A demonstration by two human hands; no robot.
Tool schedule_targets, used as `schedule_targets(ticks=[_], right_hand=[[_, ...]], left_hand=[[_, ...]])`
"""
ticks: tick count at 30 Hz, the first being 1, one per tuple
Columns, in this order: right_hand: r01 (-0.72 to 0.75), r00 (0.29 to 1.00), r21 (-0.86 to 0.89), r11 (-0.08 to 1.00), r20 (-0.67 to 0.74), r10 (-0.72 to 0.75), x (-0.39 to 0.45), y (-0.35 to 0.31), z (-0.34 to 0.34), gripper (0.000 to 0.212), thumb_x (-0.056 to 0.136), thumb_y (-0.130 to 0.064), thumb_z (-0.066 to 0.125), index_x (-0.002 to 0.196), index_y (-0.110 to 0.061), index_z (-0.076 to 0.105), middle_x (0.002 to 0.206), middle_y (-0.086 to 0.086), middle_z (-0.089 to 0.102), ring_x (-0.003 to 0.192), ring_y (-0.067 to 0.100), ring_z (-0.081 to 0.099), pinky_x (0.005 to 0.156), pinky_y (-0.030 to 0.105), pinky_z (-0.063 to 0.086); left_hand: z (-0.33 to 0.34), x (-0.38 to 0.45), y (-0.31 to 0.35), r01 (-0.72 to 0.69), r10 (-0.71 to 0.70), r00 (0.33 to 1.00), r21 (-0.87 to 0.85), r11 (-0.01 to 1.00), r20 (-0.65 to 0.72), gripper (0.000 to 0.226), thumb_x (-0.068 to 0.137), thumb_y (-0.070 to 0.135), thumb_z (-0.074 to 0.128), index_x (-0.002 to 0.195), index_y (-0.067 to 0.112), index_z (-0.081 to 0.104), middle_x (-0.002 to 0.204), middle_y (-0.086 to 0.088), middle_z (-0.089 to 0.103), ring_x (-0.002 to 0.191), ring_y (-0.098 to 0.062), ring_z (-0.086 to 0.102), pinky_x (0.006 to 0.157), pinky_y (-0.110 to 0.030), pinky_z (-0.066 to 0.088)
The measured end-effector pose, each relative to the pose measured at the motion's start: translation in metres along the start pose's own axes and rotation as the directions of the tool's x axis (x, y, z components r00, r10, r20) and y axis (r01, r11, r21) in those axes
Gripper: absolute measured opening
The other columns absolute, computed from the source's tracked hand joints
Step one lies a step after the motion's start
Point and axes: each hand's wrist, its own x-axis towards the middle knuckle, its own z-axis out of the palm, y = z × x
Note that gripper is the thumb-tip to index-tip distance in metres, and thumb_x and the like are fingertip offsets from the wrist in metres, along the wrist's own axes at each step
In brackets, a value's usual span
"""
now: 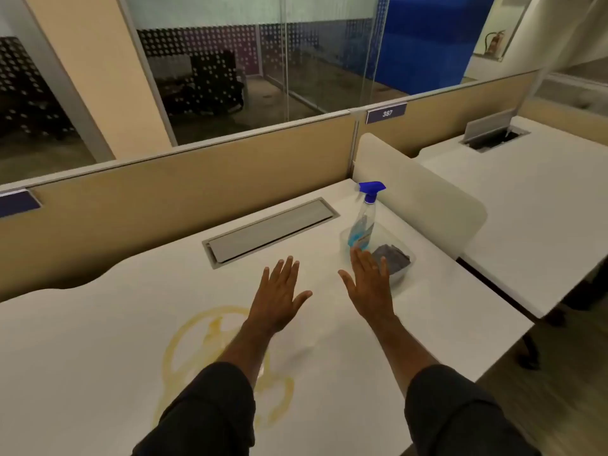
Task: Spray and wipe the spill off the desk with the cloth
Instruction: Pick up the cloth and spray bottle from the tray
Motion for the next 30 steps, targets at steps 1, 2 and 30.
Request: schedule_targets(ticks=[1, 2, 30], right_hand=[[-0.016, 1.0, 0.004, 1.0, -0.005, 0.016, 0.004, 0.012, -0.002, 0.065, 0.104, -0.047, 0.046, 0.155, -0.007, 0.038, 0.16, 0.012, 0.042, 0.151, 0.029, 0.035, 0.126, 0.052, 0.02], [-0.041, 0.999, 0.014, 0.999, 0.0, 0.041, 0.009, 0.025, -0.004, 0.064, 0.104, -0.047, 0.046, 0.155, -0.007, 0.039, 0.16, 0.011, 0.043, 0.151, 0.028, 0.035, 0.126, 0.052, 0.02], [0.139, 0.846, 0.066, 0.988, 0.511, -0.153, 0.192, 0.215, 0.04, 0.04, 0.1, -0.048, 0.056, 0.132, -0.026, 0.065, 0.172, -0.001, 0.007, 0.159, 0.021, 0.007, 0.128, 0.045, 0.013]], left_hand=[[0.002, 0.009, 0.01, 0.002, -0.003, 1.0, -0.014, 1.0, -0.002, 0.083, 0.09, 0.071, 0.002, 0.155, 0.019, -0.005, 0.164, -0.002, -0.008, 0.151, -0.021, -0.008, 0.122, -0.044, -0.003], [0.005, 0.018, 0.019, 0.01, -0.01, 1.0, -0.04, 0.999, 0.004, 0.082, 0.09, 0.071, 0.005, 0.155, 0.02, -0.005, 0.164, -0.001, -0.008, 0.151, -0.02, -0.008, 0.121, -0.044, -0.004], [0.081, 0.233, 0.146, 0.228, -0.203, 0.914, -0.031, 0.973, 0.352, 0.054, 0.094, 0.052, 0.048, 0.136, 0.017, 0.045, 0.149, -0.006, 0.042, 0.141, -0.026, 0.031, 0.121, -0.05, -0.001]])
